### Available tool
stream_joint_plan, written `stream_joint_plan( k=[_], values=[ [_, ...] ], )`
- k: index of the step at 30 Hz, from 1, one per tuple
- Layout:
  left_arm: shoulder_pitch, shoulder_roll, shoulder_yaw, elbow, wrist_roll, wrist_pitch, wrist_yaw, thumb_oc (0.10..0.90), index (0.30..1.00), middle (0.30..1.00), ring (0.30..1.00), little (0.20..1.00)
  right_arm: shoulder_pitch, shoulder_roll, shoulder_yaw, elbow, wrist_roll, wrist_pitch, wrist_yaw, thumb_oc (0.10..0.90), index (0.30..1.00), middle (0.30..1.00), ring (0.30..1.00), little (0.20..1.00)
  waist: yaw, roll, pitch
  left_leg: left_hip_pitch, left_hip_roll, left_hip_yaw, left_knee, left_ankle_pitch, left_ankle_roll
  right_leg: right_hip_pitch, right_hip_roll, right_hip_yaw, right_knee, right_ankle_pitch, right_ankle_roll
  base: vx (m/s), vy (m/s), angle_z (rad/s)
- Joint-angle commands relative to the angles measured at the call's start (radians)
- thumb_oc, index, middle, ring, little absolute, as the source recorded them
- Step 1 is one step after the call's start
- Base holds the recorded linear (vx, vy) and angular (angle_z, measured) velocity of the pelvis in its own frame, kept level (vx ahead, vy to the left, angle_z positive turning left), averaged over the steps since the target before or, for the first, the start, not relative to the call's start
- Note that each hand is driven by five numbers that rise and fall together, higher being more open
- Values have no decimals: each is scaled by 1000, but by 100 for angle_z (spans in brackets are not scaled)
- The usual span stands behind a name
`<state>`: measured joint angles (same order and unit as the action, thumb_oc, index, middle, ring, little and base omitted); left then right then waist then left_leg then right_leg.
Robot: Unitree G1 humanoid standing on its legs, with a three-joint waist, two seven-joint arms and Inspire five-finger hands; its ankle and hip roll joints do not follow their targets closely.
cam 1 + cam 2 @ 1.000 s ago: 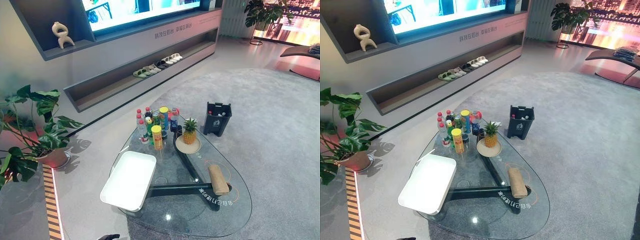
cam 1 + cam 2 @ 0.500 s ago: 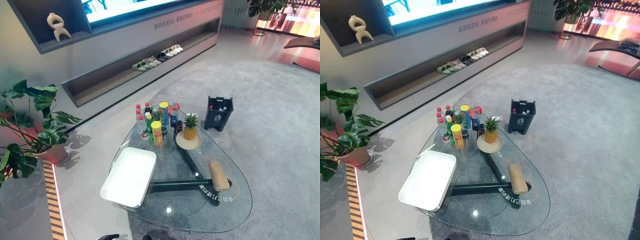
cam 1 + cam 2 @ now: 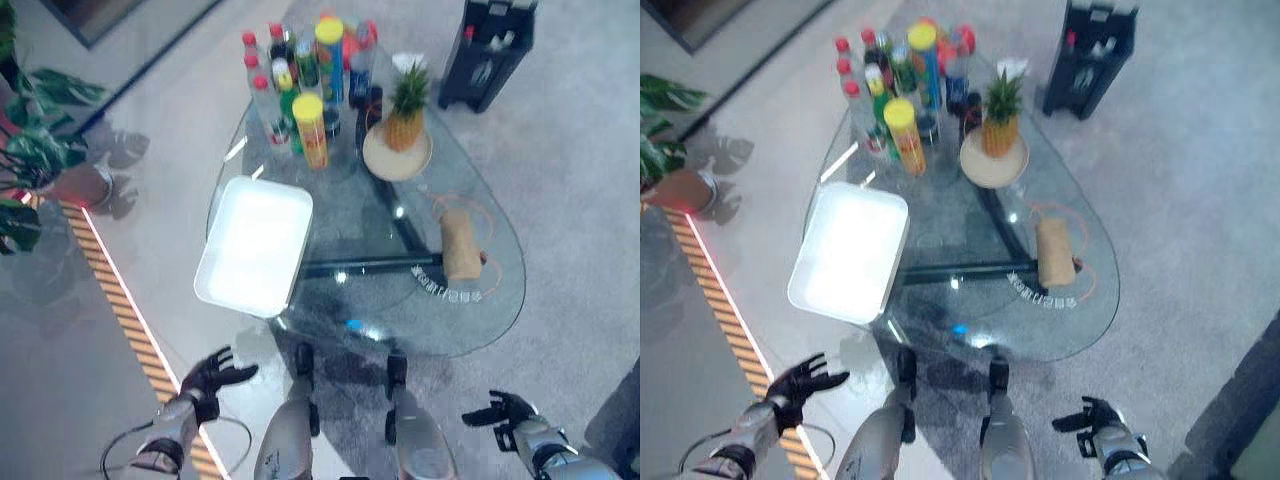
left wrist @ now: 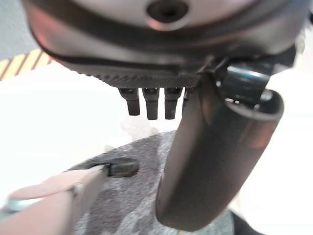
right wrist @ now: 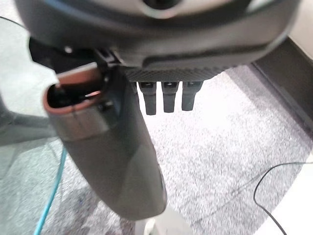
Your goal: Wipe the table with a cloth and put it in the basket.
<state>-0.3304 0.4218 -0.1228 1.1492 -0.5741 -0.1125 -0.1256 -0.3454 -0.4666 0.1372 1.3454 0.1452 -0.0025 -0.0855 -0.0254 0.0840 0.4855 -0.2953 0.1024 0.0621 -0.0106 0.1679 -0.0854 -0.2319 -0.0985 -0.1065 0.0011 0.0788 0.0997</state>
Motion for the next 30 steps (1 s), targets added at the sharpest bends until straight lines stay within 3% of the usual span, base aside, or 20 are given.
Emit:
stream_joint_plan(
  k=[1,4,13,22,30],
  values=[
    [-17,65,19,-5,-62,-38,0,800,900,900,900,900,19,-38,4,-28,58,-15,-53,800,900,900,900,900,15,-61,-3,-107,-31,-33,190,-130,4,-173,-46,14,199,-55,0,-137,-24,3],
    [-48,63,9,-30,-73,-28,29,800,900,900,900,900,-24,-38,10,-70,77,-33,-84,800,900,900,900,900,8,-69,19,-213,-36,-42,303,-154,5,-274,-46,26,299,-80,-5,-115,-33,5],
    [-70,64,4,-8,-85,-25,66,800,900,900,900,900,-88,-51,12,-88,73,-78,-152,800,900,900,900,900,5,-65,34,-357,-34,-47,440,-197,11,-416,-40,33,426,-117,-18,-55,-20,2],
    [-74,77,20,-10,-121,-39,99,800,900,900,900,900,-108,-60,7,-95,60,-110,-237,800,900,900,900,900,8,-55,34,-430,-30,-57,503,-222,14,-493,-33,32,493,-144,-28,-17,-20,-4],
    [-71,70,12,-8,-119,-38,99,800,900,900,900,900,-123,-67,14,-96,65,-145,-223,800,900,900,900,900,7,-46,34,-453,-32,-59,524,-230,13,-518,-32,33,522,-156,-36,6,0,3]
  ],
)
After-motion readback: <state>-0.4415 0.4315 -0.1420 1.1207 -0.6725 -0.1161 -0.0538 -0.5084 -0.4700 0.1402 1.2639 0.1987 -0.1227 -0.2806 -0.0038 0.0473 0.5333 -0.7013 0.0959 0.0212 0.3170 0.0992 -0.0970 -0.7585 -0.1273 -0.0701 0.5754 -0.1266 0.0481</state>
